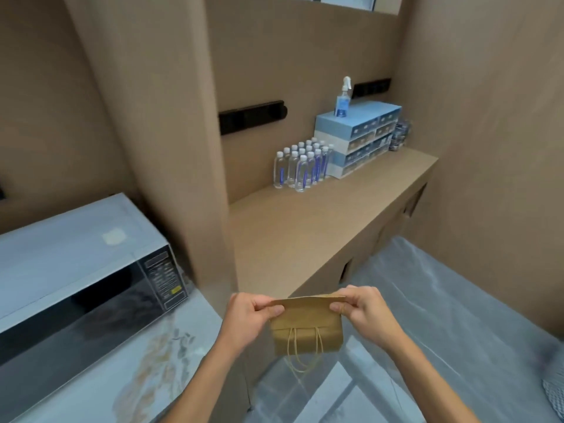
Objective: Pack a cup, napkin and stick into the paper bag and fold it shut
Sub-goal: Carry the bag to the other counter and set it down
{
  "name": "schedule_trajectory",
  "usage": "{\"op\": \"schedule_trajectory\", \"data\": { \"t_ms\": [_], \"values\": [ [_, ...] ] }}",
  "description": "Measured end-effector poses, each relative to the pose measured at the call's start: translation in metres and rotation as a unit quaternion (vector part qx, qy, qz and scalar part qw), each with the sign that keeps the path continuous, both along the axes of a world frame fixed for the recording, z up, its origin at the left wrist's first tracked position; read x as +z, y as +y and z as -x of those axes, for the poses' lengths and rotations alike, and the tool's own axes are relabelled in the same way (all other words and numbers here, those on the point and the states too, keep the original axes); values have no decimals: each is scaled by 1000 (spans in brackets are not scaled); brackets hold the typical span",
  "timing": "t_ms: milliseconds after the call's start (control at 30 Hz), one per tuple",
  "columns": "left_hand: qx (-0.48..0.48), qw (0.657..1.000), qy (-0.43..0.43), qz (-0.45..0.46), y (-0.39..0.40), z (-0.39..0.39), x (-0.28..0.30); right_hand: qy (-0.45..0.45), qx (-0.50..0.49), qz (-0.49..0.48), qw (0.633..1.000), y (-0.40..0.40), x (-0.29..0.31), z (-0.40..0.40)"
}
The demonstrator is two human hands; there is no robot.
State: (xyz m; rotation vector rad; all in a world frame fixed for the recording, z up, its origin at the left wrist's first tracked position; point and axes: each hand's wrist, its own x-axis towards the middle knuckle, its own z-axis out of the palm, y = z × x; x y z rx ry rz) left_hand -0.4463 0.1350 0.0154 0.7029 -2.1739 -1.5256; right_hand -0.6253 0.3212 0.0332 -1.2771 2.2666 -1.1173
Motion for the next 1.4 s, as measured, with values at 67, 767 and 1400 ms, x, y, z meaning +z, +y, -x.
{"op": "schedule_trajectory", "data": {
  "t_ms": [67,767,1400],
  "values": [
    [5,1000,6,1,5,24,2,-10,10,4,1000,4,5,24],
    [52,998,24,-7,-140,295,-15,-13,66,-28,997,-160,7,313],
    [272,960,-58,-40,-270,365,-60,-16,286,-77,955,-393,-44,437]
  ]
}}
